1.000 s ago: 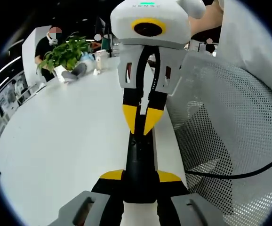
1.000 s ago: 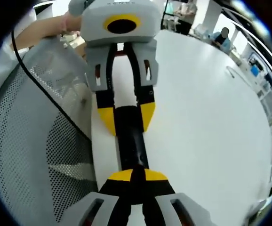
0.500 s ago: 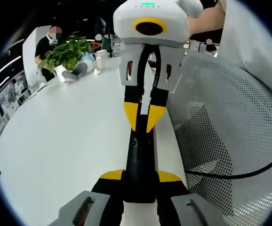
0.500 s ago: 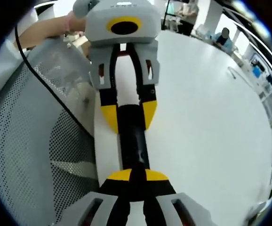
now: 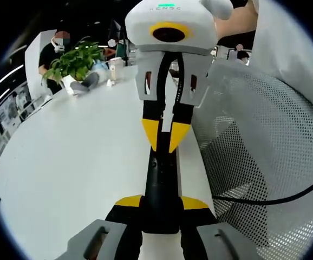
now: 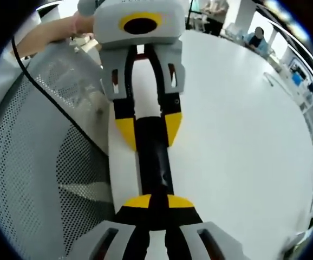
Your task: Press the specified remote control buttons in sequence, fully releasing each button before pressing the next.
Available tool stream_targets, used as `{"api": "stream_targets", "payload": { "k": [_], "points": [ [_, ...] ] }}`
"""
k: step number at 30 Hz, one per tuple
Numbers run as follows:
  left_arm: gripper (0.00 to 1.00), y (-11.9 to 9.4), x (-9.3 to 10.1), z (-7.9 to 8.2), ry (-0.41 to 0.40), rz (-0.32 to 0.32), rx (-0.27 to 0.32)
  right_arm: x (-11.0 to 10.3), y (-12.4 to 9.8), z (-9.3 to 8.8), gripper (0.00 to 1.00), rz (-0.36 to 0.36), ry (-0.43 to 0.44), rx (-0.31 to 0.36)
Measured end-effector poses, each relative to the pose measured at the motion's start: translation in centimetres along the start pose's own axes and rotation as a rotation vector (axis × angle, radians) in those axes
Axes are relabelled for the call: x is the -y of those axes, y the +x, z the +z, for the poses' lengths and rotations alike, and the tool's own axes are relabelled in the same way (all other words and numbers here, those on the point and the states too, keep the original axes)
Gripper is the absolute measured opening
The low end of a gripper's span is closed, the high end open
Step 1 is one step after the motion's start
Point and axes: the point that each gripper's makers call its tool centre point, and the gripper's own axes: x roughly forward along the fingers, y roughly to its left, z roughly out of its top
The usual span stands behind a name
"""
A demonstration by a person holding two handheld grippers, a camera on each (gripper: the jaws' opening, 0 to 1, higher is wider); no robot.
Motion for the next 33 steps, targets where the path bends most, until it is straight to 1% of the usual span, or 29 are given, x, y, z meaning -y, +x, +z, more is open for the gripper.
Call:
{"api": "stream_targets", "payload": {
  "k": [3,4,7,10,12,17,20,22,24,25,28,30,31,33],
  "points": [
    [0.24,0.00,0.02,0.00,-0.001,0.001,-0.001,0.30,-0.14,-0.01,0.06,0.019,0.075,0.031],
    [0.24,0.00,0.02,-0.01,-0.003,0.002,-0.001,0.51,-0.25,-0.15,0.05,0.014,0.072,0.032],
    [0.24,-0.03,0.00,-0.03,-0.004,0.005,0.002,0.20,-0.25,-0.10,0.06,0.013,0.046,0.052],
    [0.24,-0.02,-0.02,-0.02,-0.007,0.004,0.004,0.21,-0.26,-0.05,0.06,0.005,0.042,0.055],
    [0.24,-0.02,-0.02,-0.03,-0.006,0.004,0.004,0.21,-0.29,-0.27,0.06,0.001,0.053,0.046],
    [0.24,0.00,-0.04,-0.04,-0.008,0.005,0.004,0.18,-0.27,-0.34,0.06,-0.008,0.040,0.050],
    [0.24,0.00,-0.04,-0.02,-0.007,0.005,0.003,0.22,-0.10,-0.30,0.05,-0.011,0.044,0.041],
    [0.24,0.01,-0.05,-0.02,-0.006,0.004,0.003,0.17,-0.03,-0.25,0.05,-0.019,0.026,0.025],
    [0.24,0.02,-0.04,-0.01,-0.004,0.002,0.002,0.27,-0.01,-0.27,0.05,-0.022,0.034,0.018],
    [0.24,0.02,-0.05,-0.01,-0.004,0.002,0.001,0.37,-0.06,-0.31,0.05,-0.015,0.075,0.021],
    [0.24,0.02,-0.04,-0.01,-0.003,0.002,0.001,0.20,-0.12,-0.35,0.05,-0.027,0.061,0.021],
    [0.24,0.02,-0.04,0.00,-0.003,0.003,0.001,0.31,-0.24,-0.35,0.05,-0.027,0.078,0.034],
    [0.24,0.01,-0.04,0.01,-0.004,0.003,0.001,0.35,-0.31,-0.35,0.06,-0.024,0.095,0.052],
    [0.24,0.00,-0.06,0.00,-0.006,0.006,-0.001,0.21,-0.43,-0.41,0.06,-0.028,0.089,0.071]
  ]
}}
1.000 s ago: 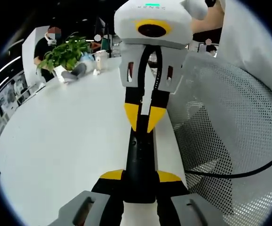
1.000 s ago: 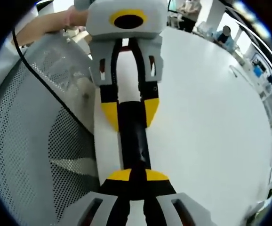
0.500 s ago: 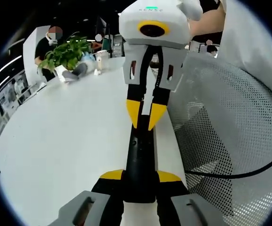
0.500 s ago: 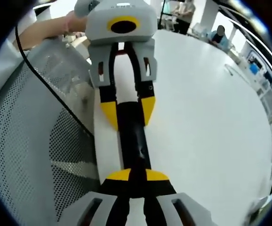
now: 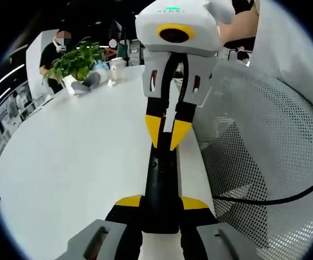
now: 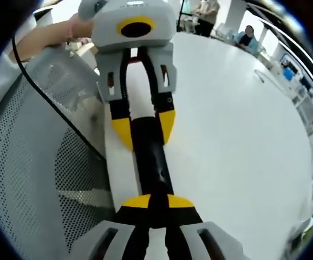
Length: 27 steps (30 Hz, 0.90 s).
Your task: Press the specified remote control buttons in sequence, fully releasing each button before pressing the next.
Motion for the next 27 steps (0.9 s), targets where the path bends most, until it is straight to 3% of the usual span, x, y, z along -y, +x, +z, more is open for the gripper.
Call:
{"api": "stream_targets", "payload": {
  "k": [9,27],
  "points": [
    [0.24,-0.02,0.01,-0.03,-0.004,0.001,-0.001,-0.18,-0.04,-0.22,0.04,-0.036,-0.049,-0.008],
    [0.24,0.00,0.03,-0.04,0.002,0.001,-0.006,0.08,-0.04,-0.48,0.02,-0.046,-0.026,-0.028]
  ]
}}
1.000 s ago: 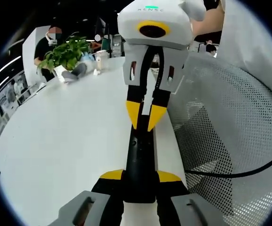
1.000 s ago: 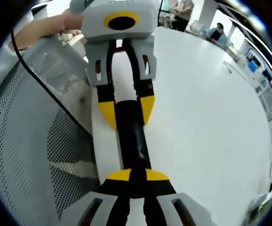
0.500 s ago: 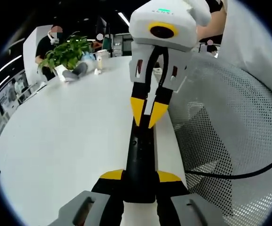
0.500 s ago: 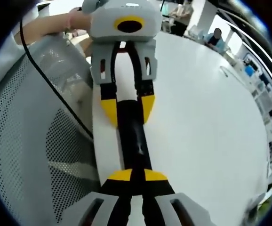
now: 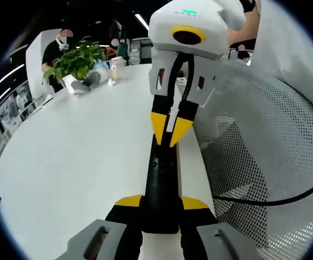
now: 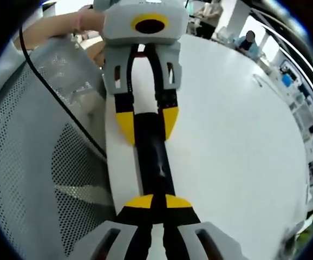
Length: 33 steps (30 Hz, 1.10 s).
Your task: Press the specified remote control buttons in sequence, fully releasing each button before pressing the next.
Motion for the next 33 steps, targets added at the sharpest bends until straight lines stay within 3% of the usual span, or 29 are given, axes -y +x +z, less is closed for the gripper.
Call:
{"api": "stream_targets", "payload": {
  "k": [7,25,29,33],
  "points": [
    [0.24,-0.02,-0.01,0.02,-0.001,0.001,0.001,-0.04,-0.14,-0.02,0.02,0.004,0.030,0.037],
    [0.24,0.04,-0.03,0.04,0.005,-0.003,0.000,0.14,0.06,-0.12,0.00,-0.013,-0.024,-0.012],
    [0.24,0.07,-0.04,0.03,0.007,-0.005,-0.003,0.02,0.15,-0.18,0.00,-0.032,-0.159,-0.073],
    [0.24,0.07,-0.04,0.04,0.008,-0.004,-0.005,0.30,0.02,-0.16,0.00,-0.038,-0.073,-0.046]
  ]
}}
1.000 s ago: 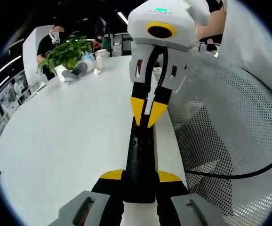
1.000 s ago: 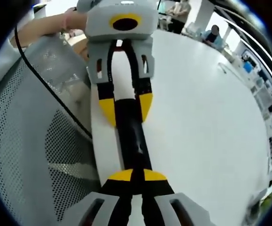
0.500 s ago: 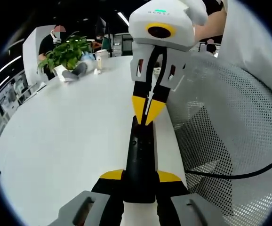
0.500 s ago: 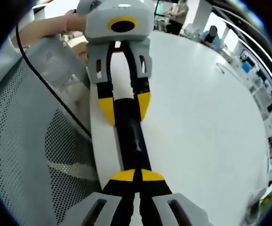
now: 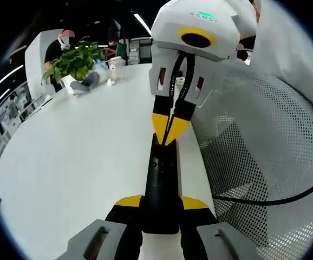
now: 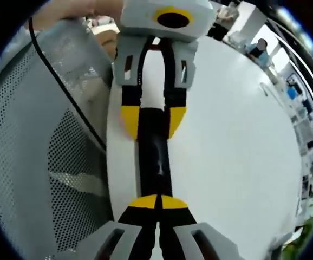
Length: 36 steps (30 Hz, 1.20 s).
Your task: Press the specified remote control buttons in sequence, fully releasing each button before pressing the next.
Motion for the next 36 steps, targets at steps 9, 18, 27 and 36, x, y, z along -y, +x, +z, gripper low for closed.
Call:
{"api": "stream_targets", "payload": {
  "k": [9,18,27,36],
  "points": [
    [0.24,0.0,0.0,0.0,0.000,0.003,0.000,-0.3,0.1,1.0,0.00,-0.003,0.022,0.035],
    [0.24,0.0,0.1,0.0,0.000,0.003,0.002,-0.2,0.4,1.4,0.00,0.014,0.009,0.022],
    [0.24,-0.1,0.1,0.0,0.000,0.000,0.006,0.0,0.4,1.3,0.00,0.046,0.133,0.053],
    [0.24,-0.1,0.0,0.0,-0.004,0.003,0.011,-0.2,0.2,1.4,0.00,0.011,0.140,0.082]
  ]
}}
